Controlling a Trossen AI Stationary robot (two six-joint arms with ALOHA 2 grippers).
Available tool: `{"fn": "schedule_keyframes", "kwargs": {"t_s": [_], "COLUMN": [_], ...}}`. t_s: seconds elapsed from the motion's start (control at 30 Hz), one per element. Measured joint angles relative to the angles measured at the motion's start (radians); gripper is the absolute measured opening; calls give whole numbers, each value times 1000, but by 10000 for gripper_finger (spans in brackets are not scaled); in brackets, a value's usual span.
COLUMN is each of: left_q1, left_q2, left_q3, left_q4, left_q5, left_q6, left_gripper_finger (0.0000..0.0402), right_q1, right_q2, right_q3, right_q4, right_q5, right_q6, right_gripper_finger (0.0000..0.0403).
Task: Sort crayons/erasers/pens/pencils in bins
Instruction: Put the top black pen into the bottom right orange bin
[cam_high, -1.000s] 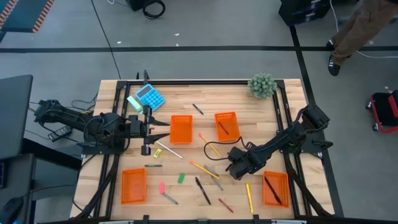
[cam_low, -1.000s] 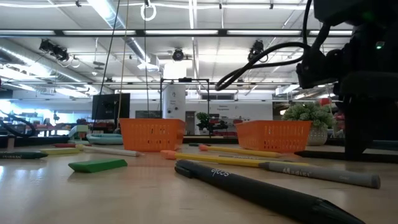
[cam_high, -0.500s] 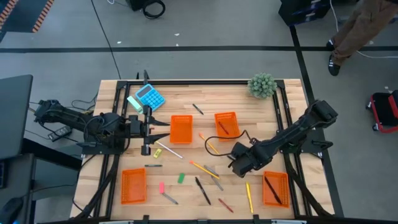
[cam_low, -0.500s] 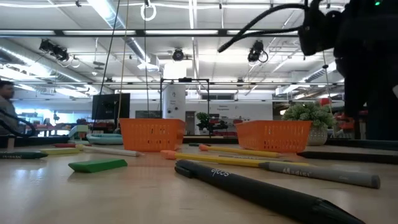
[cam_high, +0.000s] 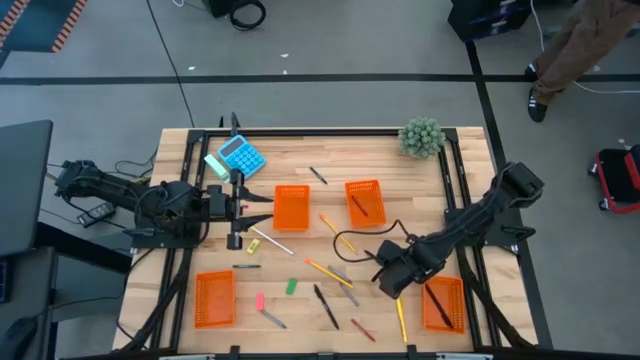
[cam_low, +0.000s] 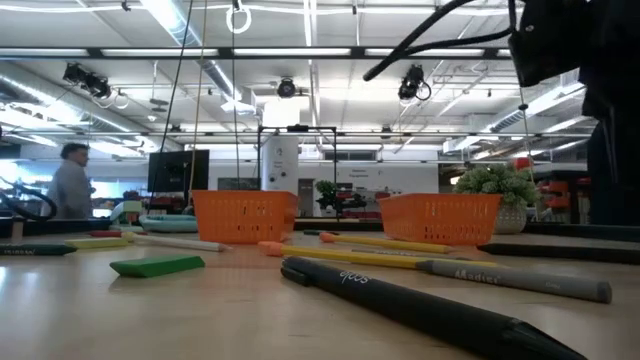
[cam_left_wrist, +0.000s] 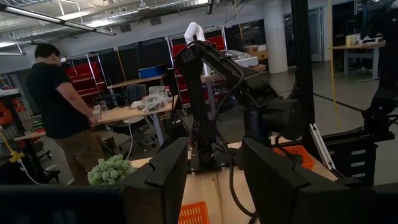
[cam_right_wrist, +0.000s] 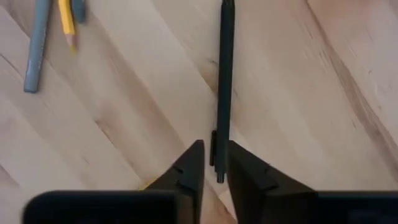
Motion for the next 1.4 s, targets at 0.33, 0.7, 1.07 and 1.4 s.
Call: {"fn": "schedule_keyframes", "kwargs": {"t_s": [0.33,0.7,1.07,1.4], "left_q1": [0,0,0,0], "left_q2": [0,0,0,0], "left_q3": [0,0,0,0], "left_q4": [-6,-8,-16,-16], "left_q5": [0,0,0,0], "left_q6": [-6,-7,-22,-26], "left_gripper_finger": [162,162,162,162], "right_q1": [47,70,77,77], "right_q2": [0,0,0,0], "right_q3": [-74,-163,-163,-163], "right_q4": [19,170,151,150], "right_q5": [0,-27,4,17], "right_q6": [121,119,102,35], "right_gripper_finger": [135,129,128,128]}}
